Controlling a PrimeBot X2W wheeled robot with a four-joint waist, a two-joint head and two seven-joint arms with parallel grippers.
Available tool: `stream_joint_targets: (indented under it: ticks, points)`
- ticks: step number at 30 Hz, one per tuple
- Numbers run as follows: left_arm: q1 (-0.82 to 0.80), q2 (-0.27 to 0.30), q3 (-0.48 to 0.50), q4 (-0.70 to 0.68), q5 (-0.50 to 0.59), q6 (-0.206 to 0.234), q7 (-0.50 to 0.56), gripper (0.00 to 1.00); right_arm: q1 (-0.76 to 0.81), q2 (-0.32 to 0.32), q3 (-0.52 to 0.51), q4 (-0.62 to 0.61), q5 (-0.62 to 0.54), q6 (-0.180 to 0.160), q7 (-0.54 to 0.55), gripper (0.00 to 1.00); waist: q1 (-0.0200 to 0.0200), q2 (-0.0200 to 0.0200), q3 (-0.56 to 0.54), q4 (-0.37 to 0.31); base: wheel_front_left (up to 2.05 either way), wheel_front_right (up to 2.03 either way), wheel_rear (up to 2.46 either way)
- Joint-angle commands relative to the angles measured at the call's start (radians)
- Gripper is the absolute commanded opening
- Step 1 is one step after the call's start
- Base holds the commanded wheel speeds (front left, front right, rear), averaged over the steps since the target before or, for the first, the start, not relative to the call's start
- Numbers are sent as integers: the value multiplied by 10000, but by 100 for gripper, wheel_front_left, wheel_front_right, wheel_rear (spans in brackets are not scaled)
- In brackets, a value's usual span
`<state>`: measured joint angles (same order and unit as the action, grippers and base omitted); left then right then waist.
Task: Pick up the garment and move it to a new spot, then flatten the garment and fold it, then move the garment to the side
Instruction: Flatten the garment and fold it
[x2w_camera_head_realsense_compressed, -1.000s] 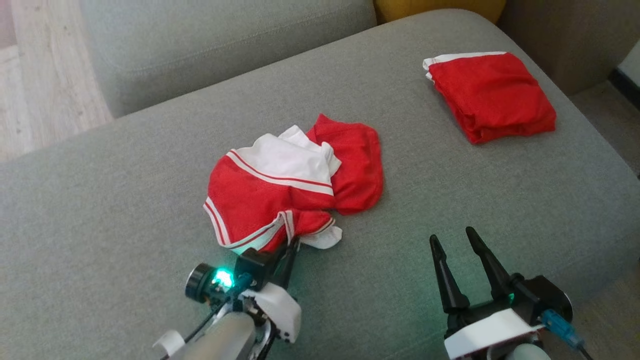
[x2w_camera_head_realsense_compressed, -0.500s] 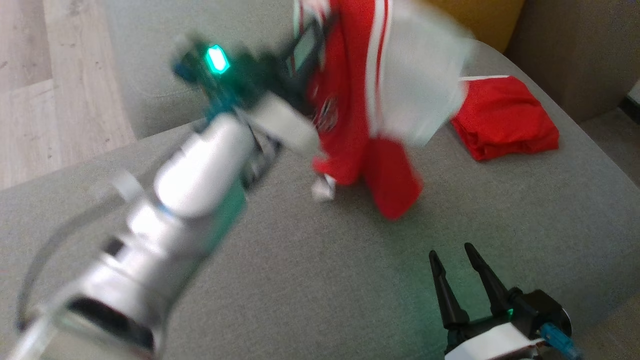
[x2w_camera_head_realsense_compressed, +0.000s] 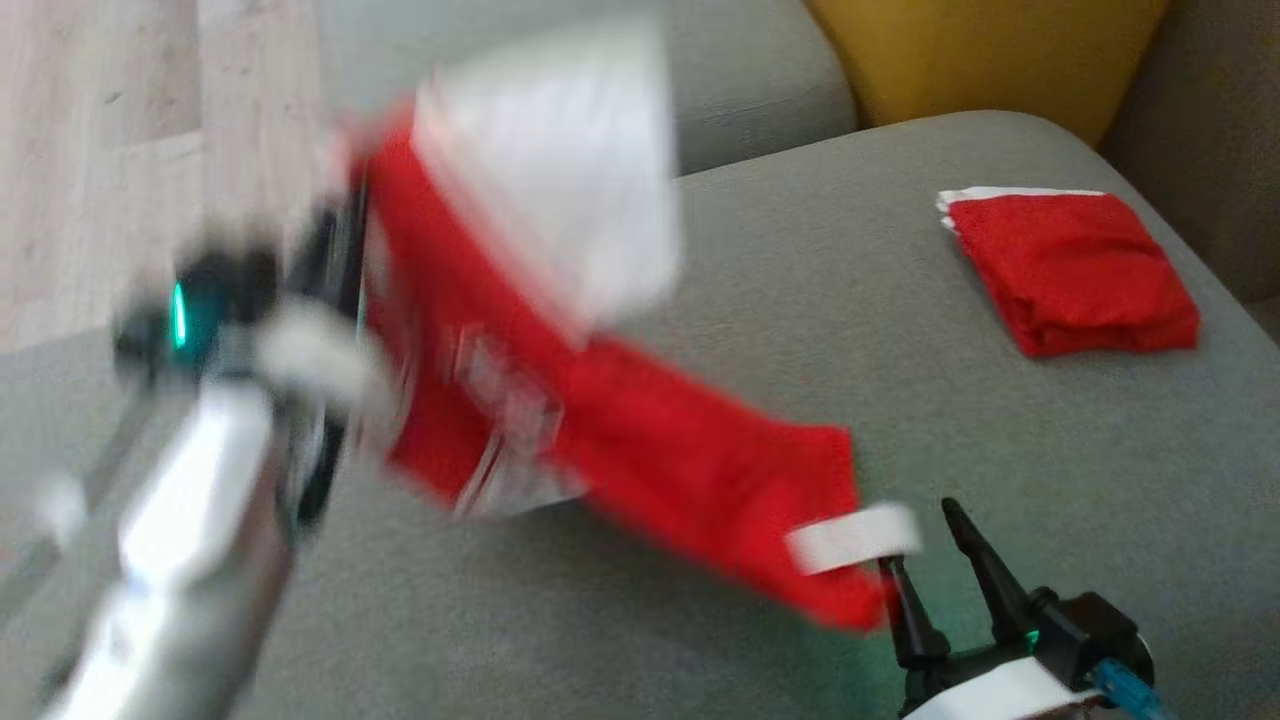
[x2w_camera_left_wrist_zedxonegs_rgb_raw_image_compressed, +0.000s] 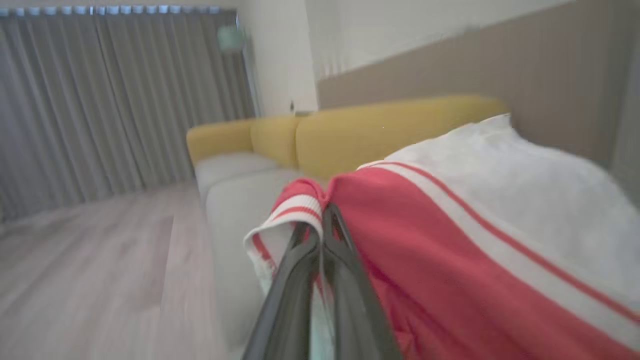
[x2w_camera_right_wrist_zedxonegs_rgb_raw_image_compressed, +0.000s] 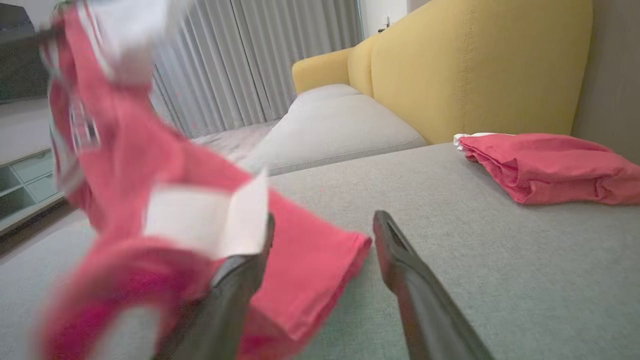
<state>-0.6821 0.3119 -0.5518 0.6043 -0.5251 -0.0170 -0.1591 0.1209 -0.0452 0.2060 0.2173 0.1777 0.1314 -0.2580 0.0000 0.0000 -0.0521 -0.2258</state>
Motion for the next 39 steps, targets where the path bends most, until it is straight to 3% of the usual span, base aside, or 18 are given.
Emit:
stream_joint_targets:
  ticks: [1,4,5,6,11,17,22,29,35,39]
  points:
    - [115,509,434,-167,-131,114,-41,0,-316,-51,152,-369,33,-7,-38,100,0,0,151,239,0,0,0]
    - [1627,758,641,193,-436,451,-293,0,-364,-51,112,-337,-42,-7,-38,100,0,0,360,520,0,0,0]
    - [1973,802,721,326,-517,550,-389,38,-384,-51,124,-310,-81,-7,-38,100,0,0,418,602,0,0,0]
    - [2239,815,825,426,-606,653,-492,100,-403,-51,132,-284,-118,-7,-38,100,0,0,467,676,0,0,0]
    - [3009,817,1204,319,-831,987,-823,100,-440,-51,28,-260,-202,-7,-38,100,0,0,644,1018,0,0,0]
    - [2393,1506,1201,-887,-290,1138,-806,100,-554,-51,-3,-277,-292,-7,-38,100,0,0,988,1347,0,0,0]
    - [666,2086,678,-1955,314,549,365,100,-989,-51,167,-319,-351,-7,-38,100,0,0,1640,1260,0,0,0]
    - [-1819,2041,-540,-1457,567,-889,2483,100,-1769,-51,357,-384,-391,-7,-38,100,0,0,2834,571,0,0,0]
    - [-2667,2173,-1933,-684,191,-1125,3591,100,-2128,-51,453,-419,-286,-7,-38,100,0,0,3498,-82,0,0,0]
    - [-2848,2747,-3466,-659,-900,-1132,4411,100,-2226,-51,444,-465,-164,-7,-38,100,0,0,3765,-496,0,0,0]
